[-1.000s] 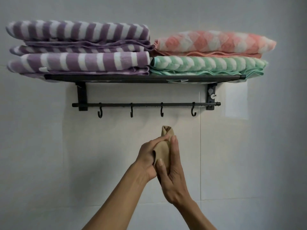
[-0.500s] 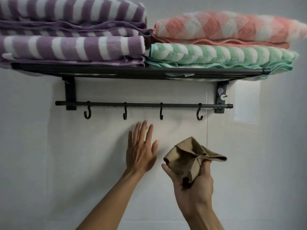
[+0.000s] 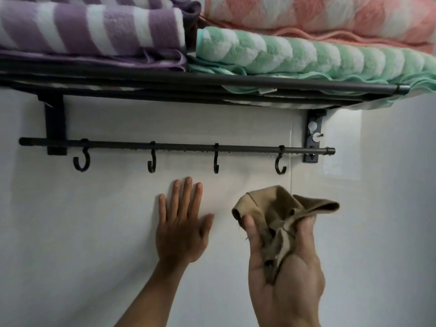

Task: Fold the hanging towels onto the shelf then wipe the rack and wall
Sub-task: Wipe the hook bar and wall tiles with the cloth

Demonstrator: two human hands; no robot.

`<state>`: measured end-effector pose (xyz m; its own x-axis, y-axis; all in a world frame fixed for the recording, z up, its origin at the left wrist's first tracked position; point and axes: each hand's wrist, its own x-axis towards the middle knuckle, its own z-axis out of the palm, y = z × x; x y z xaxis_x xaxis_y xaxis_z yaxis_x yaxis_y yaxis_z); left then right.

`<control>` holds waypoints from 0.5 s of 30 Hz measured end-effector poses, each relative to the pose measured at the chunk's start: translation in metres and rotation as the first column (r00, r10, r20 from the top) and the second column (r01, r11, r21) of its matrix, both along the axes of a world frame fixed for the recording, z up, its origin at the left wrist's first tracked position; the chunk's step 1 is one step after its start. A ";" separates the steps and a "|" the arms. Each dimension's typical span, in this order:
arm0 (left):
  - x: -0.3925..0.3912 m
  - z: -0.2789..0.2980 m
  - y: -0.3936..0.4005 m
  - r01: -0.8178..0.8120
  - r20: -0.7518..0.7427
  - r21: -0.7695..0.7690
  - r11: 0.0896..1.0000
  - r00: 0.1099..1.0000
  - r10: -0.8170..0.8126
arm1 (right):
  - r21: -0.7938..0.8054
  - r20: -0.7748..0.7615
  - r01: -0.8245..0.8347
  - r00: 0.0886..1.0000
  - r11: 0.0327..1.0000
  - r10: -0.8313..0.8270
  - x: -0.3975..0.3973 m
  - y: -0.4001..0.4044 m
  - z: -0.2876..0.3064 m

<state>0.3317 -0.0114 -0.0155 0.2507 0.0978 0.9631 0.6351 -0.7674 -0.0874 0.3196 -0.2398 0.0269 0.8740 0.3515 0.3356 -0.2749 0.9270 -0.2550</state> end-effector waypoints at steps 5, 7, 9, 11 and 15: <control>-0.002 0.001 -0.001 0.033 -0.018 -0.051 0.998 0.999 -0.034 | -0.166 0.610 0.770 0.571 0.616 -0.550 0.018 -0.012 0.029; -0.002 0.001 -0.001 0.067 -0.014 -0.035 0.997 0.998 -0.067 | -0.030 0.784 0.957 0.201 0.288 -0.587 0.046 -0.012 0.041; -0.002 0.001 -0.002 0.072 -0.011 -0.046 0.996 0.997 -0.073 | 0.172 0.858 0.983 -0.115 0.069 -0.501 0.077 -0.015 0.058; -0.001 0.000 -0.002 0.057 -0.009 -0.065 0.996 0.998 -0.058 | 0.228 0.902 0.973 -0.226 -0.038 -0.369 0.101 -0.021 0.077; 0.001 -0.001 -0.002 0.076 0.037 -0.053 0.996 0.997 -0.074 | 0.340 0.935 0.923 -0.352 -0.179 -0.037 0.135 -0.030 0.104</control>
